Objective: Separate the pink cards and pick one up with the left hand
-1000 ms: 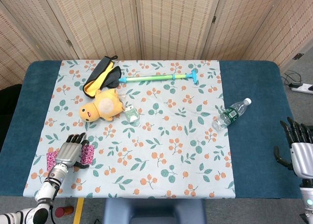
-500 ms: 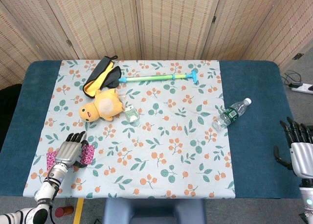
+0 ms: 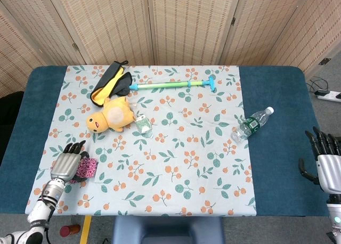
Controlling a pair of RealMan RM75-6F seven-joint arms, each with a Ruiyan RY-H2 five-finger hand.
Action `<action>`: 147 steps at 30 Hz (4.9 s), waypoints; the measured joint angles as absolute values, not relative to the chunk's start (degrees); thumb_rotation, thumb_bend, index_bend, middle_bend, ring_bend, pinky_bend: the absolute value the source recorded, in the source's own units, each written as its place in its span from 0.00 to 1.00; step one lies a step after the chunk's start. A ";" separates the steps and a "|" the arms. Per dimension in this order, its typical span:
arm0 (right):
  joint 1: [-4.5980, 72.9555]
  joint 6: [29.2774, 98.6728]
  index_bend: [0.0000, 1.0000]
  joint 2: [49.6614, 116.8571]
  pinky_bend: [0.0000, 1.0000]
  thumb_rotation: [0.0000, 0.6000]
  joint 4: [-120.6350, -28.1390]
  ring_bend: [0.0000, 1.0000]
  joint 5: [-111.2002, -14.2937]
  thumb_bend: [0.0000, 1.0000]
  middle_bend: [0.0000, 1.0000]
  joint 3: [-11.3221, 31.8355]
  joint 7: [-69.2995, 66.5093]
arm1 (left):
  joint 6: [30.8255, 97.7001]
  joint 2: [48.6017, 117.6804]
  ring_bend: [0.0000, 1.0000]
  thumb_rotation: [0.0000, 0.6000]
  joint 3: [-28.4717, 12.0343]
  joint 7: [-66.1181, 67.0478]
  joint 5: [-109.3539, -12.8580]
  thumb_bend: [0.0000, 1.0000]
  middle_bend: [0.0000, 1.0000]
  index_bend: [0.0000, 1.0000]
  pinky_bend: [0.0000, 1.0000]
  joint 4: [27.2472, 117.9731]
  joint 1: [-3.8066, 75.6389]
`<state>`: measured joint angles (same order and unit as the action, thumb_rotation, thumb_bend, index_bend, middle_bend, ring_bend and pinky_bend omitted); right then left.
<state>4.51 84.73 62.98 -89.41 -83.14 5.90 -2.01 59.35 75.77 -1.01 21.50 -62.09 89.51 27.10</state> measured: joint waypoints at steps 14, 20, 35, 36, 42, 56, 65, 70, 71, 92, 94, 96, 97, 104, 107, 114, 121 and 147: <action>5.25 84.20 0.00 63.19 0.00 0.80 -89.69 0.00 -83.67 0.55 0.00 5.98 -1.66 | 60.34 71.81 0.00 1.00 -0.53 13.95 -59.18 0.13 0.00 0.35 0.00 85.70 21.64; 5.33 84.35 0.00 62.96 0.00 0.80 -90.36 0.00 -83.90 0.55 0.00 5.97 -1.04 | 59.82 72.65 0.00 0.99 -0.21 11.57 -58.78 0.13 0.00 0.35 0.00 83.20 20.02; 5.04 84.98 0.00 62.61 0.00 0.80 -91.67 0.00 -84.00 0.55 0.00 5.82 0.06 | 57.98 73.97 0.00 1.00 -0.45 8.47 -60.73 0.13 0.00 0.32 0.00 79.71 18.70; 5.02 85.01 0.00 62.61 0.00 0.81 -91.70 0.00 -84.01 0.55 0.00 5.81 0.08 | 57.85 73.94 0.00 1.00 -0.51 8.34 -60.75 0.14 0.00 0.32 0.00 79.63 18.66; 5.03 85.07 0.00 62.58 0.00 0.80 -91.87 0.00 -84.12 0.55 0.00 5.78 0.24 | 57.25 73.70 0.00 1.00 -0.67 8.25 -60.82 0.13 0.00 0.31 0.00 79.28 18.41; 4.88 85.38 0.00 62.56 0.00 0.80 -92.22 0.00 -84.19 0.55 0.00 5.71 0.59 | 55.85 74.01 0.00 1.00 -1.10 8.70 -60.54 0.13 0.00 0.29 0.00 78.57 18.31; 4.82 85.41 0.00 62.56 0.00 0.80 -92.23 0.00 -84.09 0.55 0.00 5.71 0.64 | 55.63 74.17 0.00 1.00 -1.43 9.28 -60.44 0.13 0.00 0.28 0.00 78.71 18.36; 4.83 85.39 0.00 62.58 0.00 0.80 -92.15 0.00 -84.06 0.55 0.00 5.74 0.61 | 55.39 74.22 0.00 0.99 -1.49 9.68 -60.16 0.13 0.00 0.25 0.00 78.82 18.35; 4.83 85.40 0.00 62.58 0.00 0.80 -92.14 0.00 -84.07 0.55 0.00 5.74 0.61 | 55.32 74.20 0.00 0.98 -1.48 9.84 -60.04 0.13 0.00 0.24 0.00 78.87 18.35; 4.33 85.63 0.00 62.62 0.00 0.80 -90.83 0.00 -83.72 0.55 0.00 5.64 -1.01 | 55.62 73.26 0.00 0.98 -1.80 16.68 -62.91 0.13 0.00 0.21 0.00 86.49 21.51; 4.25 85.61 0.00 62.68 0.00 0.80 -90.55 0.00 -83.60 0.55 0.00 5.63 -1.30 | 55.14 73.42 0.00 0.97 -1.76 18.19 -62.15 0.13 0.00 0.21 0.00 87.10 22.12; 4.23 85.50 0.00 62.75 0.00 0.80 -90.32 0.00 -83.46 0.55 0.00 5.62 -1.49 | 54.77 73.60 0.00 0.96 -1.62 19.62 -61.23 0.13 0.00 0.21 0.00 87.81 22.66; 4.23 85.43 0.00 62.81 0.00 0.80 -90.19 0.00 -83.42 0.55 0.00 5.62 -1.62 | 54.65 73.65 0.00 0.96 -1.53 20.10 -60.86 0.13 0.00 0.21 0.00 88.11 22.84; 4.37 85.07 0.00 63.04 0.00 0.80 -89.80 0.00 -83.36 0.55 0.00 5.64 -1.83 | 54.44 74.17 0.00 0.96 -0.85 21.60 -59.09 0.13 0.00 0.22 0.00 88.20 23.38; 4.40 85.05 0.00 63.06 0.00 0.80 -89.86 0.00 -83.37 0.55 0.00 5.67 -1.74 | 54.60 74.59 0.00 0.95 -0.83 21.52 -58.84 0.13 0.00 0.22 0.00 87.47 23.43; 4.27 85.16 0.00 62.97 0.00 0.80 -90.12 0.00 -83.32 0.55 0.00 5.65 -1.53 | 54.44 75.35 0.00 0.96 -0.84 20.65 -58.64 0.13 0.00 0.24 0.00 86.27 23.69; 4.21 85.15 0.00 62.95 0.00 0.80 -90.25 0.00 -83.16 0.55 0.00 5.68 -1.36 | 54.27 75.81 0.00 0.96 -0.92 20.37 -58.49 0.13 0.00 0.27 0.00 85.56 24.02; 4.11 85.36 0.00 62.79 0.00 0.80 -90.34 0.00 -83.25 0.55 0.00 5.83 -1.42 | 58.02 73.94 0.00 0.95 -0.96 19.26 -59.47 0.13 0.00 0.34 0.00 87.82 23.20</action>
<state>4.11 85.36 62.79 -90.34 -83.25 5.83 -1.42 58.02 73.94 -0.96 19.26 -59.47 87.82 23.20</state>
